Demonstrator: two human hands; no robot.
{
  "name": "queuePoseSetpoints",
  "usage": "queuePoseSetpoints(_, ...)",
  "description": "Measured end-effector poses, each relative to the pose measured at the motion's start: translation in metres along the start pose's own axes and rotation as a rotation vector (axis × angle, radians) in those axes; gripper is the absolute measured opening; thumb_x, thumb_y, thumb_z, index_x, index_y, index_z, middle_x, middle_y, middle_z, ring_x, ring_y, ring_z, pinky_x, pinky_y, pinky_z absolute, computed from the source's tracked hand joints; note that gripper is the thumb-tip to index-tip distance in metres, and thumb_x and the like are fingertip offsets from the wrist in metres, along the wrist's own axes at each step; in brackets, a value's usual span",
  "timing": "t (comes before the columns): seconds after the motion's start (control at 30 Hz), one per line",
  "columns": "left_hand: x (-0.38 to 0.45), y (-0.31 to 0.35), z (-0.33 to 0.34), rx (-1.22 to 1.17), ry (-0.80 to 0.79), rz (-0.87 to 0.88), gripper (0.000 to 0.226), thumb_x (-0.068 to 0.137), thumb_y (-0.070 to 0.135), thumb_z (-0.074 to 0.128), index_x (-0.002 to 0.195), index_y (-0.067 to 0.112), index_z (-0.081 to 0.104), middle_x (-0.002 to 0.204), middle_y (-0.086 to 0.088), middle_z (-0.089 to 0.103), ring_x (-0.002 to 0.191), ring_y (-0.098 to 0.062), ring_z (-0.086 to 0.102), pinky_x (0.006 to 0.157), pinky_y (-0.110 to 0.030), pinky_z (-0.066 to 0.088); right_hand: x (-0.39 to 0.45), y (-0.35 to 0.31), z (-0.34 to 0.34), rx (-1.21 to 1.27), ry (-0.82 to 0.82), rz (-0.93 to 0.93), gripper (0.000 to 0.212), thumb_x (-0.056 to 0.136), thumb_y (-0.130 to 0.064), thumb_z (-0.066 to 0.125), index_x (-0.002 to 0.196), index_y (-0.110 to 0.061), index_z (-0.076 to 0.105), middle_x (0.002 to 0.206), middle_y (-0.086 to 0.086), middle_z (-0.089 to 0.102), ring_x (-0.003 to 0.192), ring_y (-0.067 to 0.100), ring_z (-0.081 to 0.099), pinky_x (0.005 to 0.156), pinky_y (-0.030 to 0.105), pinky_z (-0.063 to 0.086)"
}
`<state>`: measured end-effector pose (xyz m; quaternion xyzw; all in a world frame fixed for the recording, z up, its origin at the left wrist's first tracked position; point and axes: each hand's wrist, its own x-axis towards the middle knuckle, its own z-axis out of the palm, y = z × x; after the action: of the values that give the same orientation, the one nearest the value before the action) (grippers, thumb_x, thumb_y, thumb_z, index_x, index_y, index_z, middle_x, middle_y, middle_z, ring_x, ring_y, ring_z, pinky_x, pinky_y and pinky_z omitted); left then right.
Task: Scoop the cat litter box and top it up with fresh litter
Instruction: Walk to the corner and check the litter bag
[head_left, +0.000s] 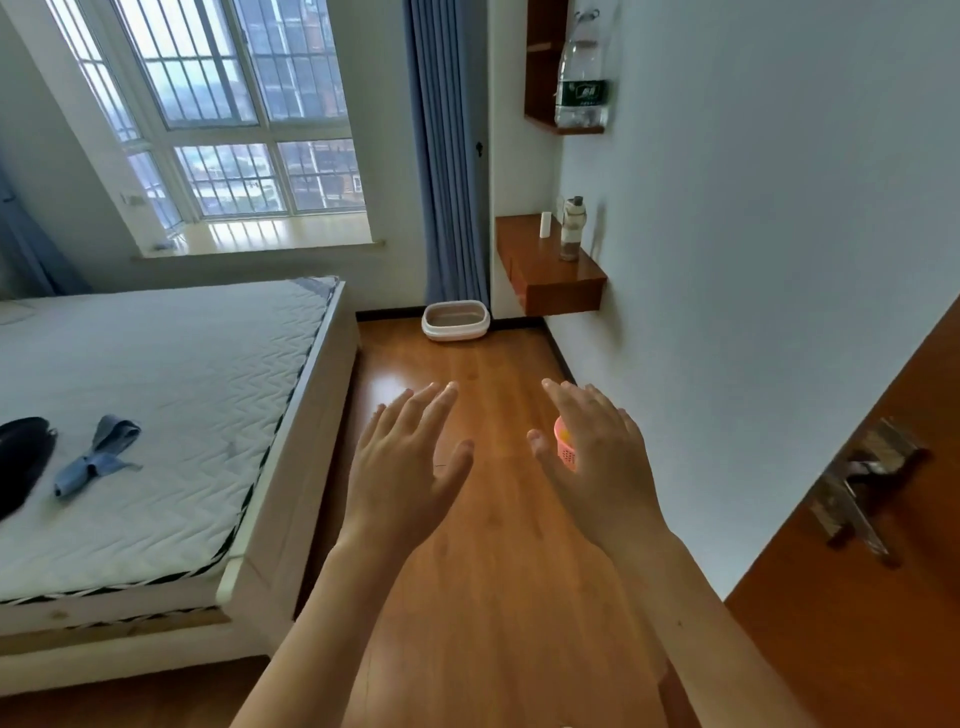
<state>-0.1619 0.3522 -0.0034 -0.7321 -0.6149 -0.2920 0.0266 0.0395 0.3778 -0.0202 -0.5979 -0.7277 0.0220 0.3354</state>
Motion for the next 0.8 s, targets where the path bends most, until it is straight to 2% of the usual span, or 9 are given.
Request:
queuePoseSetpoints(0.2,0.082,0.002,0.052,0.015,0.007,0.013,0.064,0.092,0.059,0.028,0.146,0.027,0.041,0.148,0.004,0.045,0.141,-0.019,0.035,0.116,-0.039,0.023,0.080,0.048,0.024,-0.028,-0.006,0.004,0.063,0.089,-0.064,0.030,0.144,-0.033,0.038,0.150,-0.006,0.039,0.140,0.020,0.034,0.114,0.049,0.024)
queuePoseSetpoints(0.37,0.159,0.004,0.086,0.021,0.025,0.016,0.062,0.094,0.057,0.030,0.145,0.026,0.043,0.147,0.003,0.046,0.140,-0.019,0.037,0.115,-0.042,0.029,0.153,0.083,0.037,-0.004,0.031,-0.023,0.067,0.088,-0.066,0.024,0.142,-0.030,0.043,0.146,-0.002,0.046,0.136,0.023,0.041,0.111,0.053,0.030)
queuePoseSetpoints(0.53,0.220,0.002,0.114,0.032,0.041,-0.030,0.064,0.092,0.058,0.028,0.145,0.025,0.043,0.148,0.004,0.046,0.140,-0.019,0.037,0.115,-0.044,0.032,0.219,0.114,0.056,0.016,0.043,-0.049,0.067,0.088,-0.066,0.026,0.140,-0.029,0.047,0.144,-0.001,0.048,0.134,0.025,0.044,0.108,0.055,0.034)
queuePoseSetpoints(0.8,0.264,-0.020,0.142,0.056,-0.007,-0.082,0.065,0.092,0.059,0.026,0.147,0.027,0.040,0.150,0.006,0.043,0.142,-0.016,0.033,0.115,-0.046,0.031,0.271,0.131,0.093,0.049,-0.002,-0.082,0.060,0.090,-0.061,0.035,0.141,-0.029,0.045,0.145,-0.002,0.047,0.135,0.024,0.042,0.110,0.053,0.033)
